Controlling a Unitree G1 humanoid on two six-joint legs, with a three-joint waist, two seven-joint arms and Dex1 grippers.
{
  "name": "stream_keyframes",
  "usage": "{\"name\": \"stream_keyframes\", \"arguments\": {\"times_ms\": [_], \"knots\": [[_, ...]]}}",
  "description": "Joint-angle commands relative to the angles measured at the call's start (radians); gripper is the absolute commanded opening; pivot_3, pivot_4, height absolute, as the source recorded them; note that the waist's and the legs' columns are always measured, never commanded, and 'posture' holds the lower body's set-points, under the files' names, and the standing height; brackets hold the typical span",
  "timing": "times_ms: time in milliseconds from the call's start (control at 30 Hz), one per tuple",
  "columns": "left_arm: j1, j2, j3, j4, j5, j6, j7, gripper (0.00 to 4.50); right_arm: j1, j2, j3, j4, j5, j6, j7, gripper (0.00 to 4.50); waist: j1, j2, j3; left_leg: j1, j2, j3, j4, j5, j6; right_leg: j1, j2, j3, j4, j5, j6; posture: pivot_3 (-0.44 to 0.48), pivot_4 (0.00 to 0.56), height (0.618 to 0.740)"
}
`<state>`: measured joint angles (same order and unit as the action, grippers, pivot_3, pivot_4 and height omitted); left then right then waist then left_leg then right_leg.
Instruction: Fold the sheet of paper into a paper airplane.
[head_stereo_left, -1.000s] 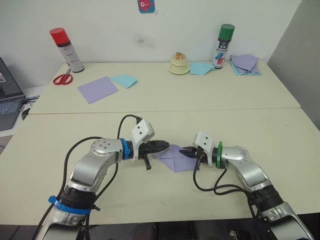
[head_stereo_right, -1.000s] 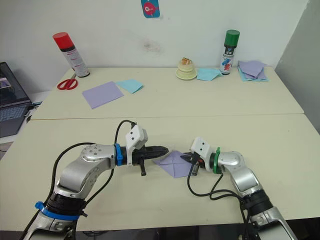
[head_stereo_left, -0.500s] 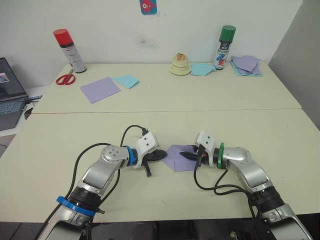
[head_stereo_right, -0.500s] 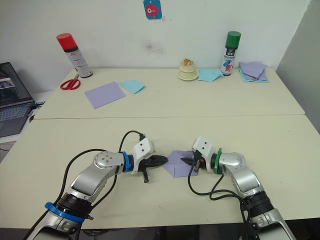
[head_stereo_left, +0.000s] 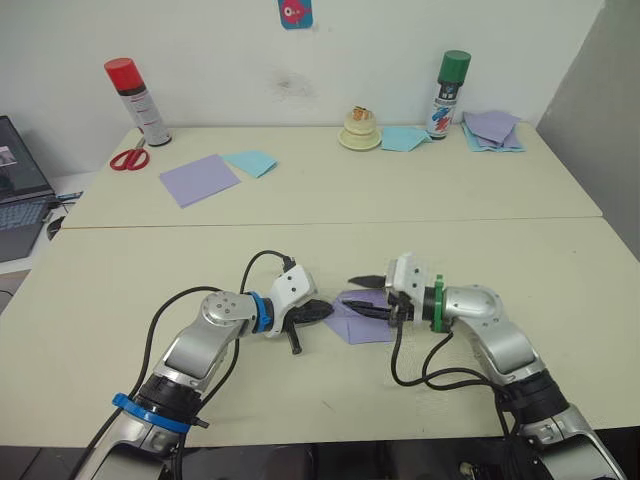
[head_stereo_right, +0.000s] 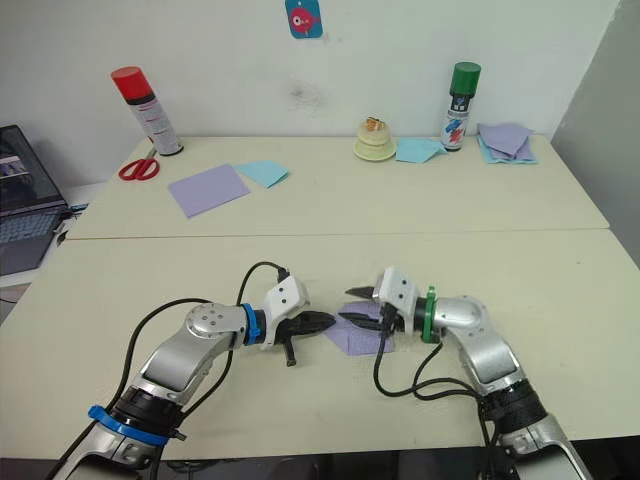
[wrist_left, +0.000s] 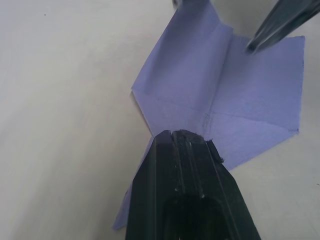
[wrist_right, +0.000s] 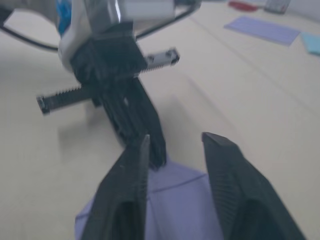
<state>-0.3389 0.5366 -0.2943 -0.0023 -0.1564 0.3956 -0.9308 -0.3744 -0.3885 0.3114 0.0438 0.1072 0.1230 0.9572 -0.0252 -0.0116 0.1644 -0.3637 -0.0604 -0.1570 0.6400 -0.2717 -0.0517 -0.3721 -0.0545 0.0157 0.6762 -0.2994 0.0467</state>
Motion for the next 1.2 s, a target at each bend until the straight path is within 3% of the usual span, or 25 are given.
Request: {"name": "stream_keyframes", "arguments": {"times_ms": [33, 67, 400, 600, 733, 867, 1200], "knots": [[0.036, -0.005, -0.060, 0.046, 0.040, 0.025, -0.011, 0.00, 0.009, -0.031, 0.041, 0.018, -0.065, 0.015, -0.007, 0.22, 0.001, 0.000, 0.000, 0.000, 0.000, 0.000, 0.000, 0.000, 0.000, 0.000, 0.000, 0.000, 0.000, 0.000, 0.000, 0.000, 0.150, 0.740], [0.037, -0.007, -0.060, 0.043, 0.040, 0.027, -0.010, 0.00, 0.017, -0.044, 0.047, 0.019, -0.076, 0.026, -0.005, 0.04, 0.002, 0.000, 0.000, 0.000, 0.000, 0.000, 0.000, 0.000, 0.000, 0.000, 0.000, 0.000, 0.000, 0.000, 0.000, 0.000, 0.150, 0.740], [0.049, -0.012, -0.054, 0.031, 0.042, 0.037, -0.001, 0.00, 0.086, -0.164, -0.062, 0.005, -0.032, 0.127, -0.021, 0.04, 0.007, 0.001, -0.003, 0.000, 0.000, -0.001, 0.000, 0.000, 0.000, 0.002, 0.000, 0.000, -0.001, 0.000, 0.001, 0.000, 0.150, 0.740], [0.047, -0.012, -0.048, 0.034, 0.039, 0.040, -0.001, 0.00, 0.137, -0.237, -0.122, -0.080, 0.055, 0.153, 0.053, 0.04, 0.013, 0.000, -0.004, 0.000, 0.000, -0.001, 0.000, 0.000, 0.000, 0.003, -0.001, 0.000, -0.003, 0.000, 0.001, 0.000, 0.150, 0.740], [0.041, -0.013, -0.044, 0.044, 0.039, 0.035, -0.003, 0.00, 0.132, -0.190, -0.126, -0.152, 0.133, 0.077, 0.094, 0.04, 0.017, 0.000, -0.004, 0.000, 0.001, -0.001, 0.000, 0.000, 0.000, 0.002, -0.001, 0.000, -0.003, 0.000, 0.001, 0.000, 0.150, 0.740], [0.031, -0.015, -0.043, 0.054, 0.041, 0.031, -0.007, 0.00, 0.105, -0.089, -0.088, -0.174, 0.117, 0.065, 0.038, 0.04, 0.017, 0.000, -0.003, 0.000, 0.001, -0.001, -0.001, 0.000, 0.000, 0.002, 0.000, 0.000, -0.003, -0.001, 0.001, 0.000, 0.150, 0.740], [0.000, 0.005, -0.036, -0.013, 0.038, 0.032, -0.016, 0.00, 0.051, -0.078, 0.047, 0.040, -0.136, -0.015, -0.070, 0.04, 0.017, 0.001, -0.004, 0.000, 0.000, 0.000, -0.001, 0.000, 0.000, 0.001, 0.000, 0.000, -0.003, 0.000, 0.001, 0.000, 0.150, 0.740]]}}
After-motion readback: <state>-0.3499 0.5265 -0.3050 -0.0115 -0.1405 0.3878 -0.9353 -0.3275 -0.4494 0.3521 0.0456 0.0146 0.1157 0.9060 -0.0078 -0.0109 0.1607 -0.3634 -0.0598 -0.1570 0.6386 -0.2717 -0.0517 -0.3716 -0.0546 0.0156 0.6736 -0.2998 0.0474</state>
